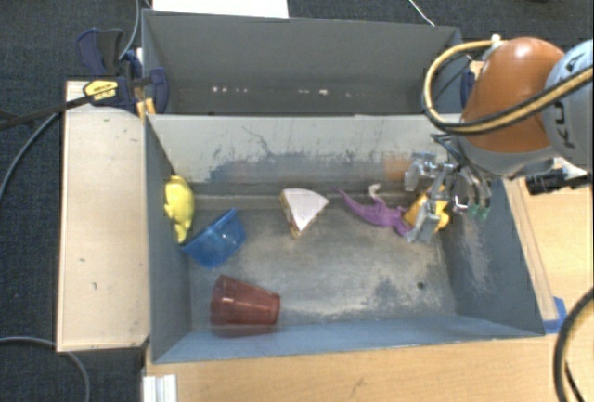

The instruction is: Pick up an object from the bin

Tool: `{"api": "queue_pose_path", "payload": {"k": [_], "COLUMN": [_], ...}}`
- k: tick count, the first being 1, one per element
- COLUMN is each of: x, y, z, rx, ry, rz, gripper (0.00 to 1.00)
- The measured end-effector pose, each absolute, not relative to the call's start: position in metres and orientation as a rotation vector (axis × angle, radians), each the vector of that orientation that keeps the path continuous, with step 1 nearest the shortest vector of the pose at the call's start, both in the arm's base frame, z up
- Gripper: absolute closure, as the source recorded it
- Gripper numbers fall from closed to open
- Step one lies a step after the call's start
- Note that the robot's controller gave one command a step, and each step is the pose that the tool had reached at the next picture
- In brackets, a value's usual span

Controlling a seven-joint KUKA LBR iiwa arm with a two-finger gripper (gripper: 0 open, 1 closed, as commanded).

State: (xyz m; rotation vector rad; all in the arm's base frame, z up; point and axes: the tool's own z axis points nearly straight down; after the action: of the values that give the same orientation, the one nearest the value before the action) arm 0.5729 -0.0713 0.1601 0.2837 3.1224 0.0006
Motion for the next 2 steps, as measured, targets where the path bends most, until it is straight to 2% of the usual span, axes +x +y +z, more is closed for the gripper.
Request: {"api": "queue_pose_path", "payload": {"k": [1,2], "x": [0.58,0.584], "y": [-0.08,-0.069], "z": [0.119,0.086], "rx": [0.194,0.582], "ry": [3.126,3.076], "rz": [-0.001,0.003], "gripper": [0.0,0.0]}}
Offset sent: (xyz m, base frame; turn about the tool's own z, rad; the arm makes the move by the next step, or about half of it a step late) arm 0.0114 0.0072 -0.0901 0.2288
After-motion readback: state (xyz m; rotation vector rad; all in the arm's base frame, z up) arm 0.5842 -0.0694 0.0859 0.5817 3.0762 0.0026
